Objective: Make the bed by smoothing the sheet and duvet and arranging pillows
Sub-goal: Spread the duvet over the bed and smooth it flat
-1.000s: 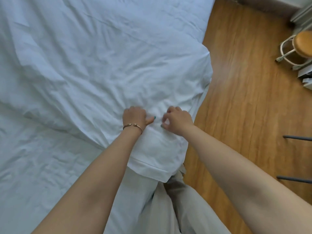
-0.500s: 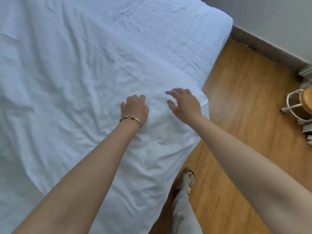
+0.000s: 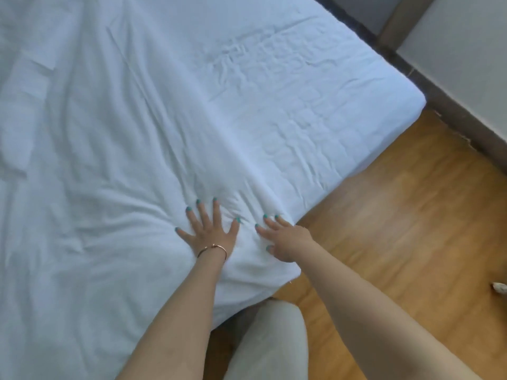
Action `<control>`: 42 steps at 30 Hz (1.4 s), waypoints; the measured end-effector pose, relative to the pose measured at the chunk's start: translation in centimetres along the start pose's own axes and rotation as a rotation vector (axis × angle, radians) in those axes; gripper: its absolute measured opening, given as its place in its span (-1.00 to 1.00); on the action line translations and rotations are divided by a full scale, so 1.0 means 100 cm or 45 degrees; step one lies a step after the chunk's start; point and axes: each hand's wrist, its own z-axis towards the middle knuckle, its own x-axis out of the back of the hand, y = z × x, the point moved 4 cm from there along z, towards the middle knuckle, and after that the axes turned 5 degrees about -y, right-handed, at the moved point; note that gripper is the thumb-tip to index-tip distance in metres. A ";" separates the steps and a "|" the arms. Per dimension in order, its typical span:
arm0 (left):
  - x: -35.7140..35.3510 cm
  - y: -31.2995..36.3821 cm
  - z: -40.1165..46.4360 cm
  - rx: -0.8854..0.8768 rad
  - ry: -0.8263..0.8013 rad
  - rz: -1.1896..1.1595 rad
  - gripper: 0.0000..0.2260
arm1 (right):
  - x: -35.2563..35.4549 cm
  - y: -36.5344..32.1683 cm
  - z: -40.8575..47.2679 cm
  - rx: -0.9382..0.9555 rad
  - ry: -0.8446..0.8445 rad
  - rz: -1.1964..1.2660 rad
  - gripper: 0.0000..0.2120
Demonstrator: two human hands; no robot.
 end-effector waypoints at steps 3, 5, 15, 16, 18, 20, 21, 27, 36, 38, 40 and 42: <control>-0.020 0.039 -0.032 0.122 -0.015 -0.071 -0.35 | 0.013 0.020 -0.012 0.125 -0.053 -0.095 -0.45; -0.034 0.065 -0.045 0.189 -0.040 -0.169 -0.37 | 0.017 0.043 -0.019 0.166 -0.070 -0.078 -0.47; -0.007 0.293 -0.053 0.471 -0.887 -0.452 -0.17 | -0.023 0.309 -0.107 -0.426 -0.297 0.794 -0.57; 0.002 0.326 -0.056 0.223 -1.063 -0.347 -0.35 | -0.030 0.332 -0.114 -0.471 -0.290 0.855 -0.55; 0.010 0.388 -0.059 -0.263 -1.320 -0.012 -0.49 | -0.038 0.369 -0.123 -0.505 -0.301 0.949 -0.53; 0.001 0.434 -0.055 -0.488 -1.438 0.345 -0.30 | -0.036 0.398 -0.124 -0.486 -0.347 1.022 -0.52; -0.004 0.456 -0.051 -0.566 -1.465 0.451 -0.26 | -0.032 0.412 -0.123 -0.465 -0.387 1.061 -0.51; -0.014 0.570 0.002 -0.417 -1.389 0.373 -0.49 | 0.021 0.560 -0.110 -0.388 -0.303 0.957 -0.67; 0.043 0.758 0.042 -0.259 -0.769 -0.612 -0.74 | 0.109 0.763 -0.110 -0.317 -0.352 1.511 -0.64; 0.059 0.783 0.046 -0.263 -0.777 -0.657 -0.76 | 0.123 0.787 -0.103 -0.317 -0.399 1.472 -0.66; 0.064 0.799 0.053 -0.235 -0.817 -0.601 -0.76 | 0.143 0.807 -0.092 -0.340 -0.411 1.374 -0.69; 0.064 0.806 0.061 -0.167 -0.831 -0.585 -0.82 | 0.168 0.824 -0.079 -0.338 -0.370 1.260 -0.68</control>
